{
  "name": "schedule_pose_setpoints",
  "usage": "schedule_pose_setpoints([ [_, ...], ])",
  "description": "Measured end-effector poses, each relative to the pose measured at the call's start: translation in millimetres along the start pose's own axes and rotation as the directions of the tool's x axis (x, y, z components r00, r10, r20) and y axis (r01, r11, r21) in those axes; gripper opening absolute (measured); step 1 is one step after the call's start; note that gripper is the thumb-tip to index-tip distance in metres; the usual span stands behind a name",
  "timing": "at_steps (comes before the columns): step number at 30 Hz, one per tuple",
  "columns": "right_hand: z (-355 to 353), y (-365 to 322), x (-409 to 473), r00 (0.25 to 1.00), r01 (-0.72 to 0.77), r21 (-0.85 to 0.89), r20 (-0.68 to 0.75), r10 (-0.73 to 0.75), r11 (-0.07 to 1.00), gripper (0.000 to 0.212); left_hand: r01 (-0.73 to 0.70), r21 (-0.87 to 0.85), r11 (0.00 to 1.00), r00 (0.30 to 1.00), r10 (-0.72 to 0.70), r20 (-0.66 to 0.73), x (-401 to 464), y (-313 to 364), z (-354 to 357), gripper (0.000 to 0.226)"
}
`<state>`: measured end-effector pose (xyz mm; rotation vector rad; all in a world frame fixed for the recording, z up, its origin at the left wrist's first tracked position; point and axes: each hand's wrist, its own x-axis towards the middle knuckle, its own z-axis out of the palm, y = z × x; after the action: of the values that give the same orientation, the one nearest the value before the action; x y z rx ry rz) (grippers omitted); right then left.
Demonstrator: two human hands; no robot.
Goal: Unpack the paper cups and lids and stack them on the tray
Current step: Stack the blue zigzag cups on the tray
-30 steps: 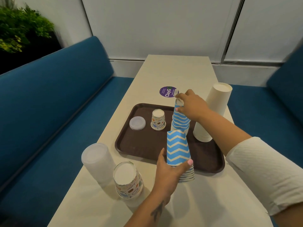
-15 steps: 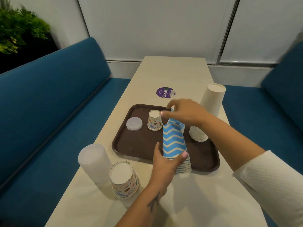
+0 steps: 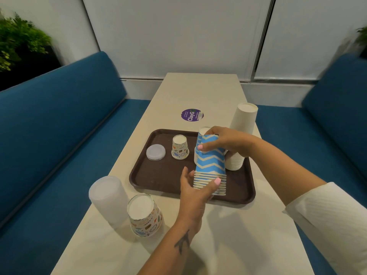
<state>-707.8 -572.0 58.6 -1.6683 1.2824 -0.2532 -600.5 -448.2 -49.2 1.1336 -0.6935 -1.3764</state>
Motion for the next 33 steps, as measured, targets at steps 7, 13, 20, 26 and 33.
schedule_pose_setpoints([
  [7,-16.3,-13.2,1.2,0.997,0.019,0.037,-0.078,-0.016,0.999,0.055,-0.004,0.048,0.999,1.000,0.004,-0.003,-8.4,-11.2,-7.3,0.127],
  [13,-28.4,-25.6,10.8,0.969,0.076,0.066,-0.240,-0.058,0.995,0.056,0.007,0.066,0.998,0.999,-0.004,-0.035,-9.2,-17.9,-12.1,0.122],
  [20,-31.2,-32.8,30.5,0.802,0.212,-0.115,-0.547,-0.241,0.970,0.064,0.006,0.076,0.997,0.995,0.002,-0.101,-4.6,-21.5,-15.5,0.121],
  [26,-14.5,-21.5,51.7,0.750,0.180,-0.337,-0.561,-0.350,0.924,0.062,0.026,0.110,0.994,0.994,-0.014,-0.111,-5.4,-28.2,-19.5,0.119],
  [33,-1.1,-2.9,75.0,0.800,0.121,-0.399,-0.502,-0.327,0.909,0.068,0.045,0.119,0.992,0.993,-0.031,-0.115,-9.3,-32.2,-26.9,0.129],
])
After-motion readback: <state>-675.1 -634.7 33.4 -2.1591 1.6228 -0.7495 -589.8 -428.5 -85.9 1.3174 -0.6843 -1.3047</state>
